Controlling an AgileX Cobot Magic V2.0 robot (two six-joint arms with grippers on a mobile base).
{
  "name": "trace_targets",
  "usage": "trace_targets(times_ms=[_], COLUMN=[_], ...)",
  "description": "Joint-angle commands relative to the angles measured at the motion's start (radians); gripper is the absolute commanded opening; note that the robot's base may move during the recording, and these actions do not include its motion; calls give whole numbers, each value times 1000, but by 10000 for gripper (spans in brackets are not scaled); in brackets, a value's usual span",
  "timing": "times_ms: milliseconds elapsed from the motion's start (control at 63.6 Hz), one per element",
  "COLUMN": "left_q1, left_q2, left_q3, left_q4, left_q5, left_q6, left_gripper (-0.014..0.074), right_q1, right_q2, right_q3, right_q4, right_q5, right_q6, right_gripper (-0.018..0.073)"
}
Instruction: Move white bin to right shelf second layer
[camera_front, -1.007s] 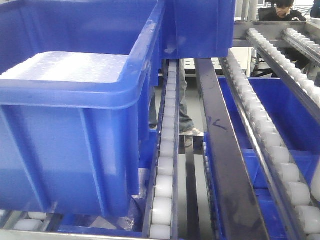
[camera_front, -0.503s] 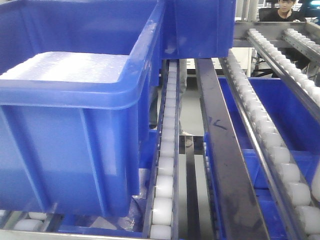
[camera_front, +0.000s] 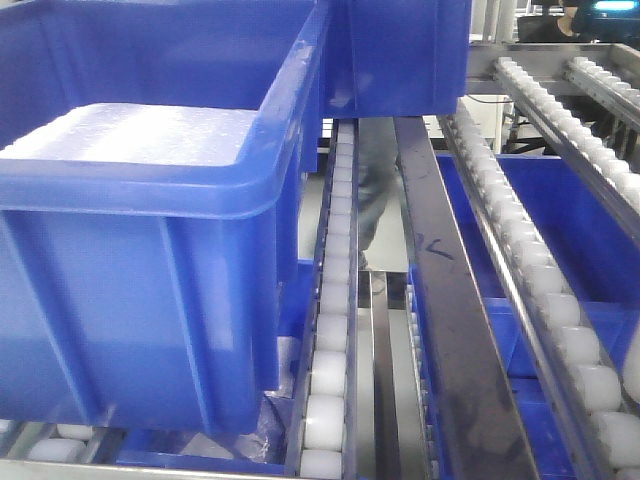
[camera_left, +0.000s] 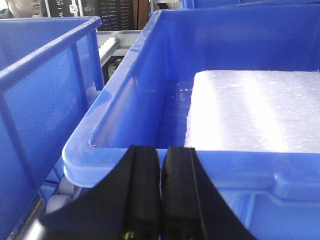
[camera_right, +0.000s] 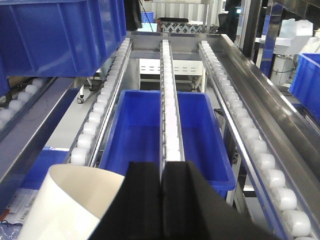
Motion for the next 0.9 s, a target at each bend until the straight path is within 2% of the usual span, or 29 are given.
trace_targets(times_ms=[0,881], left_q1=[-4,-4], left_q2=[-13,-13], left_q3=[37,37], left_q4=[-6,-6], left_q5=[-86,-86], left_q6=[-3,-3], left_gripper=[85,85], right_q1=[1,1], right_q2=[-19,-19], right_q3=[-16,-16], right_q4=[0,0], right_q5=[-93,-93], right_q6=[-6,-6], right_gripper=[56,56])
